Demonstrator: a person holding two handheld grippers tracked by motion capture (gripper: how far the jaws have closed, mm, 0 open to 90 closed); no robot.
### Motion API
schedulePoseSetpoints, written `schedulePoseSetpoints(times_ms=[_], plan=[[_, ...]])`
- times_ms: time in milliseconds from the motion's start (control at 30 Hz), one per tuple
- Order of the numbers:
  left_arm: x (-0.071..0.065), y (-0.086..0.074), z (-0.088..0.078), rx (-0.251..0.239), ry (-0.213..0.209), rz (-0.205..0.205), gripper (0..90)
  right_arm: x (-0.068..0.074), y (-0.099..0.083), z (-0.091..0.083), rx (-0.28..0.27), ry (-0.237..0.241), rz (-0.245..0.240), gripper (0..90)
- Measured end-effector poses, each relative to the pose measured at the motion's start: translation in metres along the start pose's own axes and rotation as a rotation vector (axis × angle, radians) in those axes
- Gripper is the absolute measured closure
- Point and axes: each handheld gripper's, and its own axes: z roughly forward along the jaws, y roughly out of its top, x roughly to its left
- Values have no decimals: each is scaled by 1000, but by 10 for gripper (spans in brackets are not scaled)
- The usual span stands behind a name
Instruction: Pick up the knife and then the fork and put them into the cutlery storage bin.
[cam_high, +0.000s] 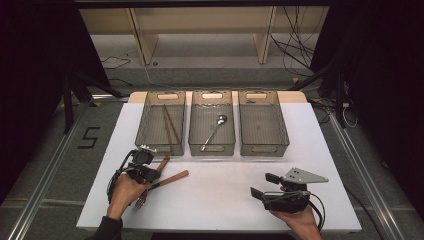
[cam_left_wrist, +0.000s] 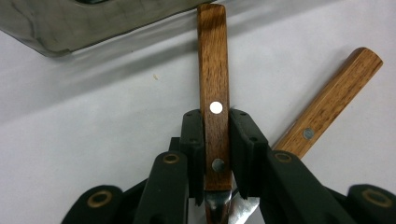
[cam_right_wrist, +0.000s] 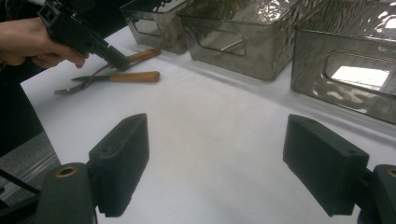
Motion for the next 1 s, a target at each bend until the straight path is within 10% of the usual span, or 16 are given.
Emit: schedulePoseSetpoints(times_ms=[367,1000], plan=[[1,0,-11,-41,-31,28,766,0,0,-1,-2,1,0,233],[-32,9,-40,-90,-233,170,767,5,3,-1,-12,21,-14,233]])
